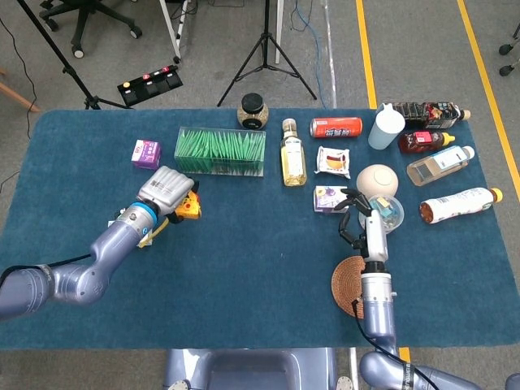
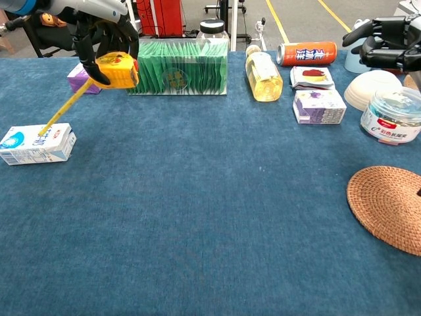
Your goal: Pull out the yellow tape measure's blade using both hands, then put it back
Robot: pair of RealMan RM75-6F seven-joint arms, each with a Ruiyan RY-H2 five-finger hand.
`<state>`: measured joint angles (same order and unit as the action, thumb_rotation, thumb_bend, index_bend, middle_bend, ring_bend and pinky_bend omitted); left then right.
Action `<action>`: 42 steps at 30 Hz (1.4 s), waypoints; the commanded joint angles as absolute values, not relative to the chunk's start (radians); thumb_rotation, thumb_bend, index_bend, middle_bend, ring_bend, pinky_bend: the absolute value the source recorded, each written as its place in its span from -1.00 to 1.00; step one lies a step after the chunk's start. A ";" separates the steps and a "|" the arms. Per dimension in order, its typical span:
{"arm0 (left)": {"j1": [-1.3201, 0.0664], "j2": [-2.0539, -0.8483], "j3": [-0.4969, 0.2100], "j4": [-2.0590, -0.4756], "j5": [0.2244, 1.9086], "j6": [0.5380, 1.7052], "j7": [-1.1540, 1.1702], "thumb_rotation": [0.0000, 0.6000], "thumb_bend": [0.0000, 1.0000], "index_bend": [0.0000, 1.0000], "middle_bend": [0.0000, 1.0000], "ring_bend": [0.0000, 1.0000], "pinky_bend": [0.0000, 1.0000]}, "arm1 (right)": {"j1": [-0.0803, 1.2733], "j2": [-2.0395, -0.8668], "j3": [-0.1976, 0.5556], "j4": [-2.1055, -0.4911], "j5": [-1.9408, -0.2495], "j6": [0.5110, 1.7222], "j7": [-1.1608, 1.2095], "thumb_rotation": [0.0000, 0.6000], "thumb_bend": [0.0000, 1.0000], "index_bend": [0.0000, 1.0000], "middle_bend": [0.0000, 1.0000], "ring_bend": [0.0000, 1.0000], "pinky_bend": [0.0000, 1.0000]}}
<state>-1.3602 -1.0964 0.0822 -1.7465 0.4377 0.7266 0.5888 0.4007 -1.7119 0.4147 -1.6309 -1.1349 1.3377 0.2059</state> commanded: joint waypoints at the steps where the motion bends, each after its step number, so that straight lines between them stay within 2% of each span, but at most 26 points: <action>1: -1.364 -1.100 0.080 -1.751 0.435 0.729 0.591 1.00 -0.36 0.12 -0.10 -0.12 0.18 | 0.402 -1.712 0.413 -1.632 -1.137 1.336 0.205 0.95 0.45 0.00 -0.49 -0.51 -0.63; 6: -1.357 -1.094 0.075 -1.765 0.441 0.737 0.581 1.00 -0.36 0.12 -0.10 -0.12 0.18 | 0.400 -1.704 0.407 -1.634 -1.143 1.334 0.205 0.95 0.44 -0.03 -0.49 -0.52 -0.63; 15: -1.282 -1.044 0.081 -1.812 0.531 0.784 0.537 1.00 -0.35 0.12 -0.10 -0.12 0.18 | 0.408 -1.659 0.367 -1.625 -1.182 1.294 0.179 0.96 0.30 -0.34 -0.58 -0.63 -0.68; 23: -1.183 -0.990 0.108 -1.880 0.665 0.844 0.513 1.00 -0.36 0.12 -0.10 -0.12 0.18 | 0.412 -1.602 0.327 -1.607 -1.204 1.259 0.122 0.95 -0.09 -0.60 -0.66 -0.72 -0.71; 26: -1.141 -0.976 0.113 -1.893 0.711 0.861 0.488 1.00 -0.37 0.12 -0.10 -0.12 0.18 | 0.414 -1.578 0.308 -1.596 -1.215 1.246 0.091 0.95 -0.15 -0.63 -0.68 -0.73 -0.72; 34: -1.029 -0.956 0.124 -1.891 0.820 0.904 0.427 1.00 -0.38 0.12 -0.10 -0.12 0.13 | 0.410 -1.518 0.255 -1.578 -1.247 1.233 0.001 0.94 -0.16 -0.66 -0.68 -0.74 -0.72; 42: -0.886 -0.969 0.139 -1.859 0.927 0.976 0.345 1.00 -0.40 0.12 -0.10 -0.12 0.08 | 0.373 -1.476 0.201 -1.562 -1.301 1.287 -0.058 0.95 -0.16 -0.66 -0.68 -0.74 -0.72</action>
<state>-0.9146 -0.9631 0.1331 -1.8727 0.9059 0.9558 0.3666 0.3818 -1.4835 0.2092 -1.5657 -1.2907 1.2755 -0.0512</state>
